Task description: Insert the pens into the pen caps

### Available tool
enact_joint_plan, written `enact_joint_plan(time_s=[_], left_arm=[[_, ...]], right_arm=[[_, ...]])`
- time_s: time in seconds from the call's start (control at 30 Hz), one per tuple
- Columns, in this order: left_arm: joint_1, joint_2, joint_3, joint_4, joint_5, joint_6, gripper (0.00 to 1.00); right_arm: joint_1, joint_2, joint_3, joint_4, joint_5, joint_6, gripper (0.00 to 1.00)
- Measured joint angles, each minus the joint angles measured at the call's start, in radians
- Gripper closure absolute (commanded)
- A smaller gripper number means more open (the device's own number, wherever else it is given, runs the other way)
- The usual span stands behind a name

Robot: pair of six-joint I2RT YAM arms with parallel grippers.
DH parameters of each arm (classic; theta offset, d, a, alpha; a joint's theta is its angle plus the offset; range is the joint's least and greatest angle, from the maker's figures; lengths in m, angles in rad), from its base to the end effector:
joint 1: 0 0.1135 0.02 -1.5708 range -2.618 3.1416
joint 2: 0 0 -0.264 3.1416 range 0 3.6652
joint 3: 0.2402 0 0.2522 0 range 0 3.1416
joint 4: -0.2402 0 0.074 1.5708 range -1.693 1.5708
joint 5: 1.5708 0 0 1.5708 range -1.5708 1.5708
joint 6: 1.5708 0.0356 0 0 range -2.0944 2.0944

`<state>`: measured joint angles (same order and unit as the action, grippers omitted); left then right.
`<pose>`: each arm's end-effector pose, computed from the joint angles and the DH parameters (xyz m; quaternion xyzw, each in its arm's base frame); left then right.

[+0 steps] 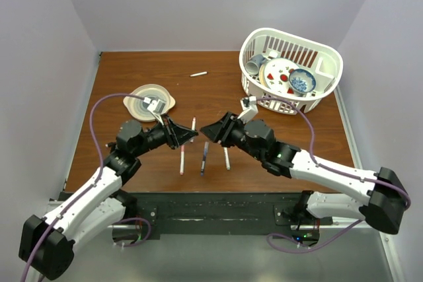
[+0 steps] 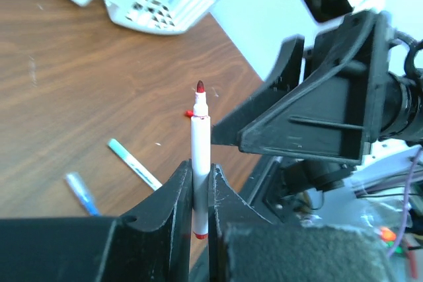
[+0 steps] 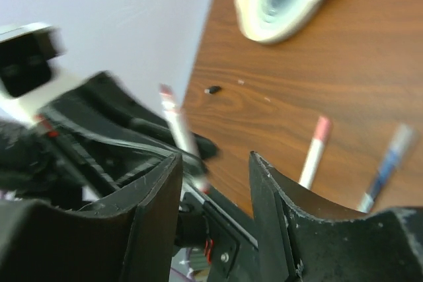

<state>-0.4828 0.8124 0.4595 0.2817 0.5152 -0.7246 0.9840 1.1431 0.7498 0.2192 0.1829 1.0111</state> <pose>0.1635 -0.1055 0.2693 0.0870 0.7235 -0.5276 0.4367 0.1533 0.2188 0.2964 0.0691 0.7618 0.5000 0.4060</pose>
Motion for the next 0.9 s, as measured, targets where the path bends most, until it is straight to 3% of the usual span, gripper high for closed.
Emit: enact_joint_plan(time_s=[0.17, 0.27, 0.47, 0.73, 0.9], left_arm=[[0.000, -0.023, 0.129, -0.197, -0.033, 0.174, 1.00], [0.000, -0.026, 0.216, -0.318, -0.059, 0.288, 1.00], [0.000, -0.079, 0.248, -0.464, -0.173, 0.459, 1.00], [0.000, -0.218, 0.189, -0.550, -0.303, 0.520, 1.00], [0.000, -0.244, 0.189, -0.554, -0.338, 0.531, 1.00]], right_arm=[[0.002, -0.116, 0.001, -0.318, 0.160, 0.221, 0.53], [-0.007, -0.145, 0.019, -0.592, 0.269, 0.419, 0.54], [-0.138, -0.112, 0.042, -0.988, 0.332, 0.729, 0.54], [-0.398, 0.006, 0.027, -1.015, 0.346, 0.792, 0.55], [-0.465, 0.170, 0.061, -1.035, 0.304, 0.826, 0.52]])
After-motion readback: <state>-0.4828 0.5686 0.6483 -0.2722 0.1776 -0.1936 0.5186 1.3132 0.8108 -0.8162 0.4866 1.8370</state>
